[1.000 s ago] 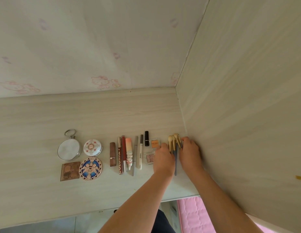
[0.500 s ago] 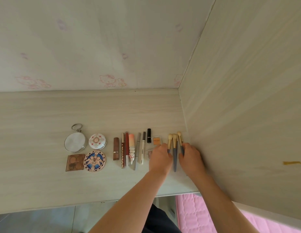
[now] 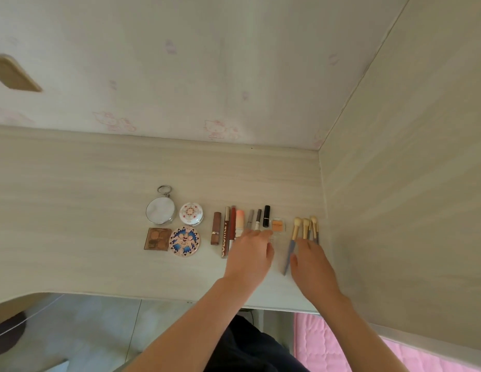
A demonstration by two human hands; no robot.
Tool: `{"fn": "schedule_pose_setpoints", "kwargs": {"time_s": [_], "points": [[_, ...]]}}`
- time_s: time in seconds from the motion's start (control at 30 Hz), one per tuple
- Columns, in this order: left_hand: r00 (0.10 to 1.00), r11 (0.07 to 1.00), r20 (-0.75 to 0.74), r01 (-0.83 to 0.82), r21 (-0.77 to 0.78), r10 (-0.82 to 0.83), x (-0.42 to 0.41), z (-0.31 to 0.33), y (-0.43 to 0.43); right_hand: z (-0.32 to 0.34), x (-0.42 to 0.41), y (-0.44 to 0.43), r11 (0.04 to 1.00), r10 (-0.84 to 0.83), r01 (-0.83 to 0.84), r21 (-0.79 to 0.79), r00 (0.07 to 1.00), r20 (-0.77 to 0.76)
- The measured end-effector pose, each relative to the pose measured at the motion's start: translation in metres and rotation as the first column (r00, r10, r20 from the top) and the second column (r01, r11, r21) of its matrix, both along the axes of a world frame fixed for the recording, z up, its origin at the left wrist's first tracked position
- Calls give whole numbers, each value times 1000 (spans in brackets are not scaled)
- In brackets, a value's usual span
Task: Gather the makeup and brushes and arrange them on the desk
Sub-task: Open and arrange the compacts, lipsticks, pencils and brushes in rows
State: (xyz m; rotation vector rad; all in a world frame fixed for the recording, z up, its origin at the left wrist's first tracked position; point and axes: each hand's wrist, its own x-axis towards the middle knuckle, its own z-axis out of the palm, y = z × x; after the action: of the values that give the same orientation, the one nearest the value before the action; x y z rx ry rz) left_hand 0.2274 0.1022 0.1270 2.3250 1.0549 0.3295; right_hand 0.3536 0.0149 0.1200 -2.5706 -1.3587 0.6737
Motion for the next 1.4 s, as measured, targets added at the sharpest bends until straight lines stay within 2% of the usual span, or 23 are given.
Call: {"fn": "schedule_pose_setpoints", "kwargs": {"time_s": [0.17,0.37,0.6,0.77,0.97,1.1,1.2,1.33,1.4], "points": [[993,991,-96,-59,119,71,-44,1,17,6,-27,22,994,105,-105,18,994,-1],[990,974,-62,-112,198,126,-97,-8,36,5,-67,51,967,248,-249,54,968,31],[979,970,-94,-162,183,181,-157,-24,72,2,-119,91,930,352,-355,93,935,52],[978,975,-108,-158,155,176,-202,-30,114,1,-161,125,936,336,-342,81,938,81],[980,991,-147,-131,34,135,-234,-40,172,-8,-200,170,972,211,-223,73,967,141],[985,995,-153,-91,-40,83,-234,-43,199,-14,-211,202,987,163,-159,-36,961,223],[984,997,-175,-39,-61,28,-227,-47,213,-19,-213,222,979,181,-162,-122,969,168],[980,994,-201,-26,-102,5,-221,-55,221,-31,-213,231,970,213,-180,-163,952,218],[973,996,-231,0,-91,-21,-218,-57,221,-40,-212,233,978,197,-169,-120,938,284]]}}
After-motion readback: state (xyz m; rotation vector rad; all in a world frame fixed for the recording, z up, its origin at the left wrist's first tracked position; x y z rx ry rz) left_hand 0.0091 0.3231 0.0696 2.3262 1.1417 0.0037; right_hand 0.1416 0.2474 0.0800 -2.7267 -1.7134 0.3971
